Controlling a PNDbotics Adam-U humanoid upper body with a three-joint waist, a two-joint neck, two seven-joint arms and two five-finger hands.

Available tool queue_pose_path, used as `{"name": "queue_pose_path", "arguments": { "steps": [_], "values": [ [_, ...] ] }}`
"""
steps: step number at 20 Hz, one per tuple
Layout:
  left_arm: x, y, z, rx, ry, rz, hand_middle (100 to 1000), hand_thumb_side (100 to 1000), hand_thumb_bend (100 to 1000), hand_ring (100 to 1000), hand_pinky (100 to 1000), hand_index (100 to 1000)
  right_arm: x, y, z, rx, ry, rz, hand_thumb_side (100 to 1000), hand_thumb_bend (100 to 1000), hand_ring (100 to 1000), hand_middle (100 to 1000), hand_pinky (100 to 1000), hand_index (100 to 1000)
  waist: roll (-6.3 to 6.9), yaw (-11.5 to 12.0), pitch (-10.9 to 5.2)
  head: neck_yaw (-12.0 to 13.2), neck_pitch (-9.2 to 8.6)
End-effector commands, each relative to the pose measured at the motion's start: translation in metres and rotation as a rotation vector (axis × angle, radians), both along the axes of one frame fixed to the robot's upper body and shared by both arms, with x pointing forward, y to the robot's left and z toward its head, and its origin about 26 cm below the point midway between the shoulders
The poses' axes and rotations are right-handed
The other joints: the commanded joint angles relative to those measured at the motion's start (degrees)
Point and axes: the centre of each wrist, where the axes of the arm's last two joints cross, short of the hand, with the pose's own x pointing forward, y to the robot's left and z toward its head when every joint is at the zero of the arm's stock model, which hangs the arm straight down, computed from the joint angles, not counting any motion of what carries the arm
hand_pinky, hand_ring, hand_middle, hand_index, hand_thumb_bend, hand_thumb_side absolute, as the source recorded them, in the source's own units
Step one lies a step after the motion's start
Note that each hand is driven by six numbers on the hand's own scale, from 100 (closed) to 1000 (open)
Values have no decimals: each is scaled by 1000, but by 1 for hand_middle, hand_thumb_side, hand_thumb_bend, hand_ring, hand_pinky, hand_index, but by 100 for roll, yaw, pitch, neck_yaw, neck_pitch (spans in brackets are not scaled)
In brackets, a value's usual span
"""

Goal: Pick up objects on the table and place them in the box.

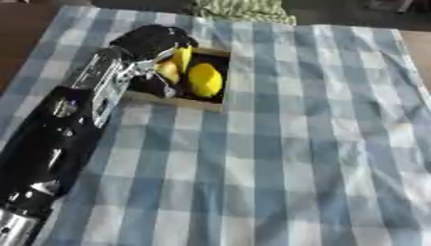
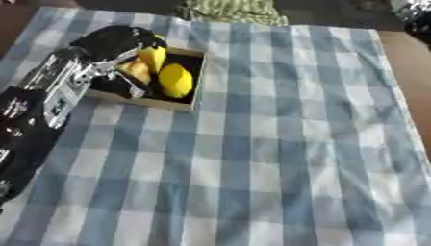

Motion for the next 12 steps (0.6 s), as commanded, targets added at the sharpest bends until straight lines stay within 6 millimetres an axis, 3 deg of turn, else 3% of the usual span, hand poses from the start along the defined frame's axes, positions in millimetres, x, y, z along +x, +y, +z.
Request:
{"name": "queue_pose_path", "arguments": {
  "steps": [1, 4, 7, 9, 12],
  "values": [
    [-5, -1, 19, -31, -33, -25, 715, 116, 396, 782, 879, 865, -3, -3, 8, -9, -21, -7, 470, 100, 897, 487, 1000, 702, -19, -6, -64, -19, -36],
    [-16, 1, 37, -105, -50, -83, 685, 100, 268, 767, 877, 830, -3, -3, 8, -10, -22, -9, 470, 100, 897, 487, 1000, 702, -14, 7, -74, -31, -10],
    [-44, 11, 73, -245, -100, -197, 648, 100, 100, 750, 886, 811, -4, -4, 10, -13, -33, -15, 470, 100, 896, 489, 1000, 703, -3, 25, -83, -83, 18],
    [-72, 27, 99, -384, -121, -291, 636, 100, 100, 745, 894, 809, -6, -5, 12, -15, -43, -23, 470, 100, 896, 491, 1000, 703, 5, 45, -94, -141, 40],
    [-115, 58, 125, -598, -124, -397, 623, 173, 100, 738, 902, 807, -7, -6, 14, -12, -54, -32, 470, 100, 896, 491, 1000, 703, 13, 85, -112, -212, 24]
  ]
}}
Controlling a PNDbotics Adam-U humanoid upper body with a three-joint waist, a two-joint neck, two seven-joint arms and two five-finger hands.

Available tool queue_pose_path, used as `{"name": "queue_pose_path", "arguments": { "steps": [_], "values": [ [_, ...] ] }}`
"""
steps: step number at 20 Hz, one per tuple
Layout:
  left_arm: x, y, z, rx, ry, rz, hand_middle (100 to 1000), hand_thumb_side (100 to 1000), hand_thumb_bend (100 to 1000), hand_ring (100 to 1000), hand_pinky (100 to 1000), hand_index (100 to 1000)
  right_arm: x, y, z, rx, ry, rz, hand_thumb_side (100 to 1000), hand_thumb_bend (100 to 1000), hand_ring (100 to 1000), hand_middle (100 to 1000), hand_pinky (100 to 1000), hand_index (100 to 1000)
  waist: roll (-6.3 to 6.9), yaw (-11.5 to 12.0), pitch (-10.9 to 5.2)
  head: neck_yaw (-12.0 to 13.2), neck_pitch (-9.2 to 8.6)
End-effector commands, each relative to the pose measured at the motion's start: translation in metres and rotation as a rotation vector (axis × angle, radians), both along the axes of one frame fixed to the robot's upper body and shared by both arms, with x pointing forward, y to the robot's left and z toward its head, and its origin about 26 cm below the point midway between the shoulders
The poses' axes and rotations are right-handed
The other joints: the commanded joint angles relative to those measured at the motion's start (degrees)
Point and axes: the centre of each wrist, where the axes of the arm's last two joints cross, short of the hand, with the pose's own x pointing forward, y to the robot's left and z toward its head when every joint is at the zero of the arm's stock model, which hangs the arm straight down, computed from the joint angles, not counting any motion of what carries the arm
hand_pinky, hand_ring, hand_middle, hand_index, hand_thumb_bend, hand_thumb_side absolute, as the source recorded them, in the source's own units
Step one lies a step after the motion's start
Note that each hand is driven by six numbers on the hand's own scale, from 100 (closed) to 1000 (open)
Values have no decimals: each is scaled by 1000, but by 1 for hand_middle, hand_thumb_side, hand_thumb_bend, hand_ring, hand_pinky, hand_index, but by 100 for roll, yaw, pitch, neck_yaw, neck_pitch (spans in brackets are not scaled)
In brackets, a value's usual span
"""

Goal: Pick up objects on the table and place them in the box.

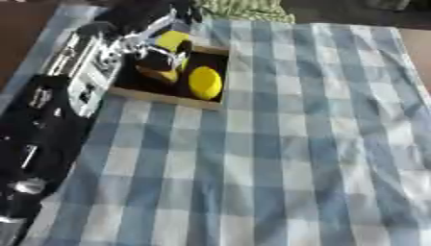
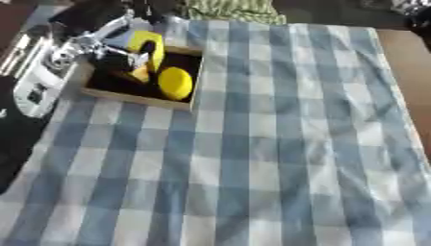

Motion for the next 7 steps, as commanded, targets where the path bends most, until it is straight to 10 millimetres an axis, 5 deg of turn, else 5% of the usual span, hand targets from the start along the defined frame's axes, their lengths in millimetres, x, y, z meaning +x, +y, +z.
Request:
{"name": "queue_pose_path", "arguments": {
  "steps": [1, 4, 7],
  "values": [
    [-48, 31, 38, -186, -41, -110, 619, 221, 100, 735, 903, 808, -6, -4, 12, -22, -38, -21, 470, 100, 896, 492, 1000, 703, 9, 16, -120, -72, -13],
    [-85, 56, 41, -342, -28, -202, 614, 403, 100, 729, 907, 814, -8, -4, 13, -14, -50, -26, 470, 100, 894, 493, 998, 702, -21, 42, -137, -114, -47],
    [-96, 81, 33, -490, 3, -274, 624, 546, 100, 734, 915, 830, -10, -4, 16, 12, -81, -28, 470, 100, 894, 503, 993, 704, -62, 56, -160, -121, -48]
  ]
}}
